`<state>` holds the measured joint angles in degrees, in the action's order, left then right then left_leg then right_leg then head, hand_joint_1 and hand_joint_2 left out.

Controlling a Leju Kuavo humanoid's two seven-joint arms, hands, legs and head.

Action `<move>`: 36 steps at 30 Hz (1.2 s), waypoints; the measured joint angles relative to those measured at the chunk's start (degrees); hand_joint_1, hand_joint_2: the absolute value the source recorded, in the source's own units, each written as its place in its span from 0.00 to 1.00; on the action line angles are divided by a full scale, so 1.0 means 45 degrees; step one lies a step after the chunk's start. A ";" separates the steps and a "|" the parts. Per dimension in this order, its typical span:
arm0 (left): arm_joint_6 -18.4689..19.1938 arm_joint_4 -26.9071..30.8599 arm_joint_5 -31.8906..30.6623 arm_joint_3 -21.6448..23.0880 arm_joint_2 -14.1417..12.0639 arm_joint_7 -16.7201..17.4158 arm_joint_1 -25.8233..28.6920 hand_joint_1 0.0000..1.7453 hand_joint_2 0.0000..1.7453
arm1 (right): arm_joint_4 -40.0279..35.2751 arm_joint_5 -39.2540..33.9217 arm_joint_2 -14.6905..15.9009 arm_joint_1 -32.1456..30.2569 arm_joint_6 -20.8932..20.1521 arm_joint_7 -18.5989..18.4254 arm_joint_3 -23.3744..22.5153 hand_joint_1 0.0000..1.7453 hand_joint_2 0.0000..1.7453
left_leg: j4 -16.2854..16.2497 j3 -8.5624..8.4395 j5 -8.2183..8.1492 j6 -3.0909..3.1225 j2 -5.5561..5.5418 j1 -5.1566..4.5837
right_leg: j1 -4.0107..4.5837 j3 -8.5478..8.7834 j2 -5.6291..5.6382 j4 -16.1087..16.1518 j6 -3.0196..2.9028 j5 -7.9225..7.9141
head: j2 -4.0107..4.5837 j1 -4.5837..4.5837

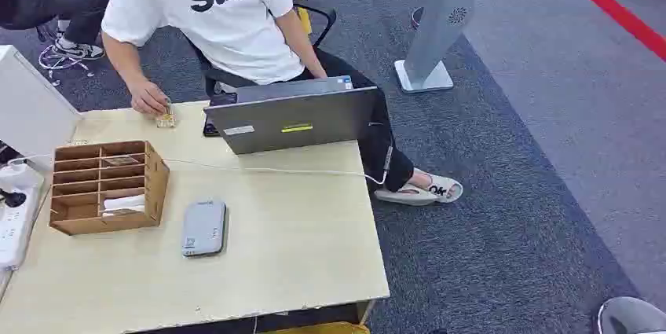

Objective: Pass the card to the sensor for recognition and then transmit it.

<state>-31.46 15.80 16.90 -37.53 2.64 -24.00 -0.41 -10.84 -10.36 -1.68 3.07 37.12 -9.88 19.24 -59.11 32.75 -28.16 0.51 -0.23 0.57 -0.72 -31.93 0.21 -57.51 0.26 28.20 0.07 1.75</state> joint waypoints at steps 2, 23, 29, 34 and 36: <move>-0.1267 -0.0005 -0.0010 -0.0559 -0.0141 -0.0385 -0.0006 0.00 1.00 | 0.0092 0.0190 0.0000 -0.0002 0.0131 -0.0432 0.0204 0.00 0.00 | 0.0001 0.0001 -0.0001 -0.0001 0.0001 0.0004 | 0.0001 -0.0001 0.0001 0.0000 -0.0001 0.0002 | 0.0000 0.0000; 0.1072 0.7105 -0.4634 -0.8650 0.0608 -0.3618 -0.0261 0.00 1.00 | 0.0510 0.1992 -0.0180 -0.0012 0.0495 -0.1107 0.0120 0.00 1.00 | 0.0003 -0.0001 0.0008 -0.0012 0.0010 0.0011 | 0.0012 -0.0002 0.0011 -0.0003 -0.0007 -0.0002 | 0.0000 -0.0010; 0.2199 1.2068 -0.4512 -0.8236 0.2245 -0.3618 0.0424 0.00 1.00 | 0.0510 0.3423 -0.0403 -0.0046 0.0495 -0.1815 -0.0534 0.00 1.00 | 0.0001 -0.0002 0.0007 -0.0012 0.0010 0.0011 | 0.0011 -0.0005 0.0011 -0.0002 -0.0006 -0.0001 | 0.0000 0.0010; 0.2650 1.5594 -0.4605 -0.6958 0.3051 -0.3623 0.1411 0.00 1.00 | 0.0510 0.3735 -0.0607 -0.0058 0.0456 -0.1913 -0.0612 0.00 1.00 | 0.0002 -0.0004 0.0006 -0.0015 0.0009 0.0011 | 0.0011 -0.0009 0.0010 -0.0003 -0.0007 -0.0001 | 0.0000 -0.0005; 0.2820 1.6686 -0.4702 -0.6502 0.3196 -0.3623 0.1754 0.00 1.00 | 0.0510 0.3837 -0.0656 -0.0054 0.0412 -0.1908 -0.0613 0.00 1.00 | 0.0002 -0.0004 0.0006 -0.0016 0.0006 0.0025 | 0.0022 -0.0006 0.0008 -0.0003 -0.0008 -0.0001 | 0.0000 -0.0010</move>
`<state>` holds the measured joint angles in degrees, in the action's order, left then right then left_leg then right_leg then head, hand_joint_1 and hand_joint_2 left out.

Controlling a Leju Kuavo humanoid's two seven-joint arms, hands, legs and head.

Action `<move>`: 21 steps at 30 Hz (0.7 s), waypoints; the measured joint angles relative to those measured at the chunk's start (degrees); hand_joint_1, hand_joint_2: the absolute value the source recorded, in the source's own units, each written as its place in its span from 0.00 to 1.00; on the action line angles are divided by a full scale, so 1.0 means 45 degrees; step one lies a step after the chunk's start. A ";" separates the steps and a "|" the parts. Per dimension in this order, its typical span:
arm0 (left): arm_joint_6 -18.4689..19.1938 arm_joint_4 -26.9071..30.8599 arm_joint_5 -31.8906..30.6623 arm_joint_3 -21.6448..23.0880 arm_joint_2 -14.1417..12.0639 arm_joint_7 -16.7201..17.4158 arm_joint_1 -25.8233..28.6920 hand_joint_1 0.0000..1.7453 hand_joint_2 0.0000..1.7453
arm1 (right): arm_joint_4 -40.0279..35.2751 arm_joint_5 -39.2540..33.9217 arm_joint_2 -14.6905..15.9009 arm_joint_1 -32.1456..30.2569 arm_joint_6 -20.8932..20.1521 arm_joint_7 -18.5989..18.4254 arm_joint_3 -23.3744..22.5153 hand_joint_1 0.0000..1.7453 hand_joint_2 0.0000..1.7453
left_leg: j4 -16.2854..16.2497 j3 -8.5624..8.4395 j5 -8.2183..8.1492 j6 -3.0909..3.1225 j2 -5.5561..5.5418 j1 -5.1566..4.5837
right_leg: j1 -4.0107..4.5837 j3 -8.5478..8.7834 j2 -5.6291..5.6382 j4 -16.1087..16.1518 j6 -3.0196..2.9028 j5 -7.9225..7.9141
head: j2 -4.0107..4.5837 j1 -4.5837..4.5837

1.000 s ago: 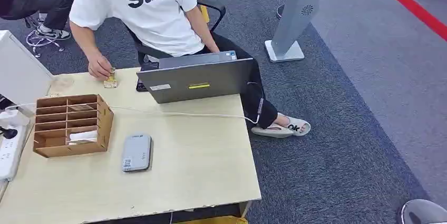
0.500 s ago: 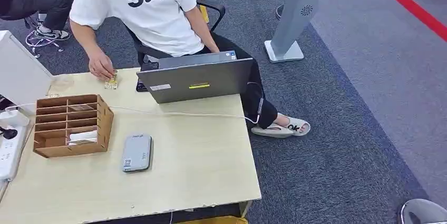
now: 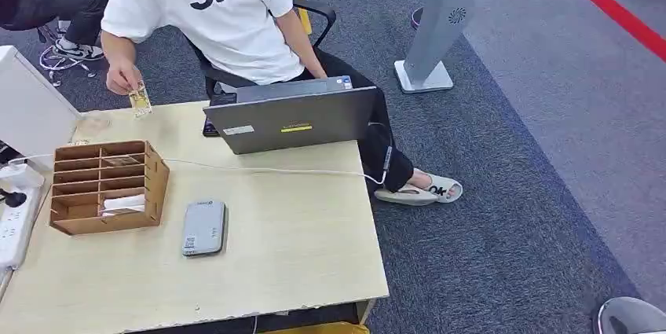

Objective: Pass the card to the sensor for recognition and then transmit it.

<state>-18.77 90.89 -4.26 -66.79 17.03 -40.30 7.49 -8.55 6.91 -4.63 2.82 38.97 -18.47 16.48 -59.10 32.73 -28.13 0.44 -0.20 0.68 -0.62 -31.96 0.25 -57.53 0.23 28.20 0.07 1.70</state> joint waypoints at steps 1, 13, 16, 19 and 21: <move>0.0175 0.0671 -0.0107 0.0375 0.0112 0.0000 0.0297 0.00 1.00 | 0.0000 0.0087 -0.0024 -0.0002 -0.0049 0.0005 -0.0005 0.00 1.00 | 0.0000 -0.0002 0.0000 0.0000 0.0005 0.0004 | 0.0005 -0.0001 0.0004 0.0000 0.0000 0.0000 | 0.0000 0.0005; 0.2409 0.4932 -0.4025 0.4972 -0.0403 0.0390 0.1739 0.00 1.00 | 0.0000 0.0767 -0.0063 0.0006 -0.1982 -0.0792 0.0345 0.00 1.00 | -0.0001 -0.0014 0.0003 0.0000 -0.0006 -0.0008 | 0.0004 -0.0018 -0.0007 0.0002 -0.0001 -0.0003 | 0.0000 -0.0005; 0.2066 0.4323 -0.5845 0.5816 -0.1009 0.1013 0.0962 0.00 1.00 | 0.0000 0.0864 -0.0024 0.0017 -0.2326 -0.0956 0.0437 0.00 1.00 | -0.0001 -0.0014 0.0021 -0.0023 -0.0023 -0.0004 | 0.0004 0.0008 -0.0024 0.0001 -0.0014 -0.0012 | 0.0000 -0.0005; 0.1480 0.3396 -0.6762 0.6630 -0.1643 0.1808 0.0201 0.00 1.00 | 0.0000 0.0971 0.0029 0.0015 -0.2641 -0.1171 0.0598 0.00 1.00 | -0.0001 -0.0015 0.0036 -0.0031 -0.0023 0.0003 | 0.0006 0.0000 -0.0021 0.0000 -0.0035 -0.0028 | 0.0000 -0.0005; 0.0941 0.2609 -0.7452 0.7317 -0.2126 0.2284 -0.0415 0.00 1.00 | 0.0000 0.1020 0.0092 0.0017 -0.2798 -0.1258 0.0680 0.00 1.00 | -0.0001 -0.0012 0.0041 -0.0032 -0.0028 0.0001 | 0.0006 0.0004 -0.0027 0.0000 -0.0035 -0.0029 | 0.0000 -0.0010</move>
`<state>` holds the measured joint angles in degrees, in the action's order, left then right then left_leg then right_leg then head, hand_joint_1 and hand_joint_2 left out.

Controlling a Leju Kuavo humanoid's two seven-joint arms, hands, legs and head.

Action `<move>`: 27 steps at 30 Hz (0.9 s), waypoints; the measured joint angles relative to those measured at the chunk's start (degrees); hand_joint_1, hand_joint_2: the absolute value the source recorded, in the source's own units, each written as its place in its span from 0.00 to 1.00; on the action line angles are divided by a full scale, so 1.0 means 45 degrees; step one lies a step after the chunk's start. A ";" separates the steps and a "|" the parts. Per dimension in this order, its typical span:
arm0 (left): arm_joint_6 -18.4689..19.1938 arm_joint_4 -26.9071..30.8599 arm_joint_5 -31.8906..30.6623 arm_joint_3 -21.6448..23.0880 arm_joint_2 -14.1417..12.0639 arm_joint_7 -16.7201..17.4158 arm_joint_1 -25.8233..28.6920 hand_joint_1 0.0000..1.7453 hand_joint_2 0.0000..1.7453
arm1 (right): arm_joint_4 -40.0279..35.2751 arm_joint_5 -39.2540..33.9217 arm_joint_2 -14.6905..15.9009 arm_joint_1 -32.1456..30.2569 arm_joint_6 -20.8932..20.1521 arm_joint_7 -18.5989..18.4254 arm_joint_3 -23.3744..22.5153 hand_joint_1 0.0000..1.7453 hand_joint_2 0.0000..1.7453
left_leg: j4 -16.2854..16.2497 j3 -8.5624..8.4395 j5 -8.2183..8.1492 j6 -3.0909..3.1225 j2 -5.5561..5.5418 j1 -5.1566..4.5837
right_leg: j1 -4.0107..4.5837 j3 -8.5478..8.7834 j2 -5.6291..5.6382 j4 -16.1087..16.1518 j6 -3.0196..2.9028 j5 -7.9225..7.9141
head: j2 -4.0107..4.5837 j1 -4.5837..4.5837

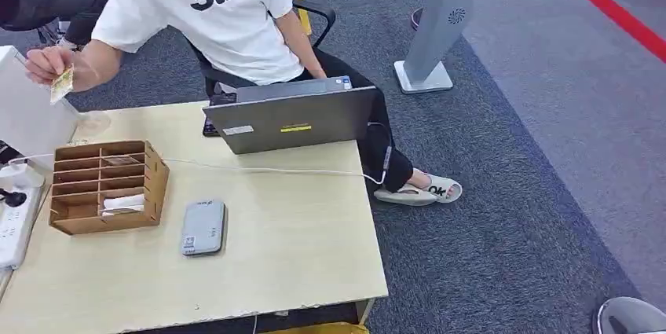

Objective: Pass the card to the sensor for recognition and then transmit it.

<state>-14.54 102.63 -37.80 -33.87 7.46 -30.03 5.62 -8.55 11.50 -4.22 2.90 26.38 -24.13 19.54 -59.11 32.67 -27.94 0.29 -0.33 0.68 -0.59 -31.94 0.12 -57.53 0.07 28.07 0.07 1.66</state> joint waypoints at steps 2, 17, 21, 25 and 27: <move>-0.0568 -0.0796 -0.0850 0.0722 -0.0462 0.0432 -0.0552 0.00 1.00 | 0.0000 0.0097 0.0049 0.0023 -0.0140 -0.0068 0.0078 0.00 1.00 | 0.0000 -0.0002 0.0002 0.0002 0.0002 0.0002 | 0.0000 0.0005 0.0001 -0.0001 -0.0003 -0.0005 | 0.0000 0.0005; -0.1344 -0.4288 -0.2738 0.4183 -0.1502 0.1456 -0.2986 0.00 1.00 | -0.0005 0.0466 0.0320 0.0095 -0.0374 0.0336 0.0544 0.00 1.00 | -0.0006 0.0017 0.0011 0.0006 0.0020 -0.0008 | -0.0002 -0.0012 0.0028 0.0001 0.0022 -0.0024 | 0.0000 0.0015; -0.1548 -0.4908 -0.2665 0.4670 -0.1507 0.1616 -0.3128 1.00 1.00 | -0.0005 0.0515 0.0325 0.0098 -0.0427 0.0452 0.0636 0.00 1.00 | -0.0005 0.0015 0.0010 0.0005 0.0026 -0.0007 | -0.0002 -0.0014 0.0034 0.0001 0.0022 -0.0024 | 0.0000 0.0010; -0.1568 -0.5298 -0.2538 0.5000 -0.1503 0.1577 -0.3086 1.00 1.00 | 0.0000 0.0515 0.0340 0.0101 -0.0553 0.0340 0.0646 0.00 1.00 | -0.0005 0.0019 0.0010 0.0005 0.0023 -0.0006 | -0.0002 -0.0014 0.0029 0.0000 0.0021 -0.0023 | 0.0000 0.0015; -0.1568 -0.5409 -0.2519 0.5127 -0.1493 0.1495 -0.3026 1.00 1.00 | 0.0000 0.0515 0.0345 0.0099 -0.0563 0.0316 0.0646 0.00 1.00 | -0.0004 0.0021 0.0010 0.0006 0.0024 -0.0006 | -0.0001 -0.0015 0.0032 0.0000 0.0021 -0.0023 | 0.0000 0.0015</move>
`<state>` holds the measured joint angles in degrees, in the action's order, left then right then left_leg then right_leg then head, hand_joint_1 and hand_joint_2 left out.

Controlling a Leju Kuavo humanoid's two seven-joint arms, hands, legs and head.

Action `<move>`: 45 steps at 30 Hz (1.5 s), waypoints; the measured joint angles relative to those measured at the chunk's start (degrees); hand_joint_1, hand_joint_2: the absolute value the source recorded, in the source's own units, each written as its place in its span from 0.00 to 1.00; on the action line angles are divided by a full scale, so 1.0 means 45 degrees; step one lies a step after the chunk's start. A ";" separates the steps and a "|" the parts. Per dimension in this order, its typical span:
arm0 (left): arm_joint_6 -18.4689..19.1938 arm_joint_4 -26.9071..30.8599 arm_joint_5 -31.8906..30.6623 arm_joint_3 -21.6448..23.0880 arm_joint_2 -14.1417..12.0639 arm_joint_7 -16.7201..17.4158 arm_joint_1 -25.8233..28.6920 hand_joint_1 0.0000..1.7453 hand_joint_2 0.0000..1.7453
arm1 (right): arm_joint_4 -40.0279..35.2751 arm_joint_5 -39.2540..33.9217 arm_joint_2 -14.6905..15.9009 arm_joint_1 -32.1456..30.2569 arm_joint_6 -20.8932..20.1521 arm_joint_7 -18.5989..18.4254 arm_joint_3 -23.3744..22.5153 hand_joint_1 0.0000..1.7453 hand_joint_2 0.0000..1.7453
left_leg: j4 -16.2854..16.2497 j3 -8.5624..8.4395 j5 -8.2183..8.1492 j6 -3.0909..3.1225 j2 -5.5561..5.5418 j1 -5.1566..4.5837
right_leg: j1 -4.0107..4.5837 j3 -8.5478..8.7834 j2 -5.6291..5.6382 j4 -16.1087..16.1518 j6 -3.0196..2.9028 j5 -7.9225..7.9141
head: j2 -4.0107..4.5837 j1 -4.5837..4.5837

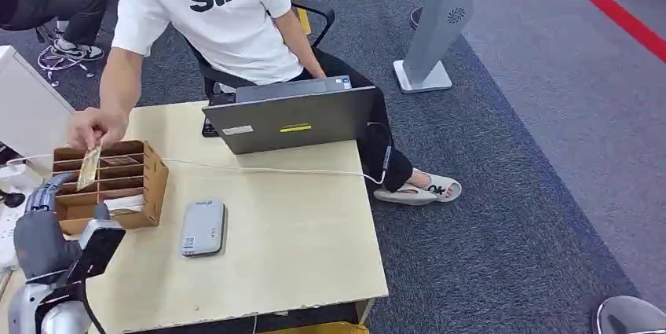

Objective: Pass the card to the sensor for recognition and then transmit it.

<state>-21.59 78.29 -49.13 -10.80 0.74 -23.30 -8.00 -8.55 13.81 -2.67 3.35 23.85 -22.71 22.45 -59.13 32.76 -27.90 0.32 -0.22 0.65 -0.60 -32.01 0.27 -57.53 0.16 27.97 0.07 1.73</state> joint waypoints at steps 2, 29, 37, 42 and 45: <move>-0.0005 -0.0107 0.0039 0.0122 0.0005 -0.0146 0.0079 1.00 1.00 | 0.0000 0.0000 0.0000 0.0000 0.0015 -0.0058 0.0005 0.00 1.00 | 0.0000 0.0001 -0.0002 0.0004 0.0000 -0.0001 | 0.0000 0.0000 -0.0002 0.0000 0.0001 0.0001 | 0.0000 0.0000; -0.0525 -0.0296 0.0199 0.0728 0.0204 -0.0835 0.1250 1.00 1.00 | 0.0000 0.0160 0.0000 -0.0006 0.0044 0.0102 0.0257 0.00 1.00 | 0.0000 0.0007 -0.0004 0.0006 -0.0003 -0.0002 | 0.0000 -0.0008 -0.0009 0.0001 0.0002 0.0002 | 0.0000 0.0000; -0.0413 -0.0306 -0.0324 0.1616 0.0413 -0.0782 0.1284 1.00 1.00 | 0.0000 0.0160 0.0000 -0.0002 -0.0024 0.0097 0.0267 0.00 1.00 | -0.0001 0.0006 -0.0003 0.0006 -0.0004 -0.0003 | 0.0000 -0.0007 -0.0010 0.0001 0.0002 0.0000 | 0.0000 0.0000; -0.0379 -0.0393 -0.0520 0.2112 0.0525 -0.0685 0.1231 1.00 1.00 | -0.0005 0.0189 0.0000 0.0000 -0.0019 0.0194 0.0291 0.00 1.00 | -0.0001 0.0007 -0.0003 0.0006 -0.0004 -0.0003 | 0.0000 -0.0008 -0.0009 0.0001 0.0002 0.0000 | 0.0000 0.0000; -0.0379 -0.0432 -0.0471 0.2229 0.0563 -0.0553 0.1231 1.00 1.00 | -0.0005 0.0228 0.0000 0.0000 0.0005 0.0272 0.0296 0.00 1.00 | -0.0001 0.0008 -0.0004 0.0006 -0.0004 -0.0002 | 0.0000 -0.0009 -0.0008 0.0001 0.0002 0.0001 | 0.0000 0.0000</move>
<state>-23.30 76.35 -51.25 -0.76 3.28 -25.79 -2.46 -8.57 14.84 -2.67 3.35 23.87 -21.49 23.78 -59.13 32.80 -27.92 0.35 -0.24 0.64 -0.60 -32.05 0.23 -57.52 0.17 27.97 0.07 1.73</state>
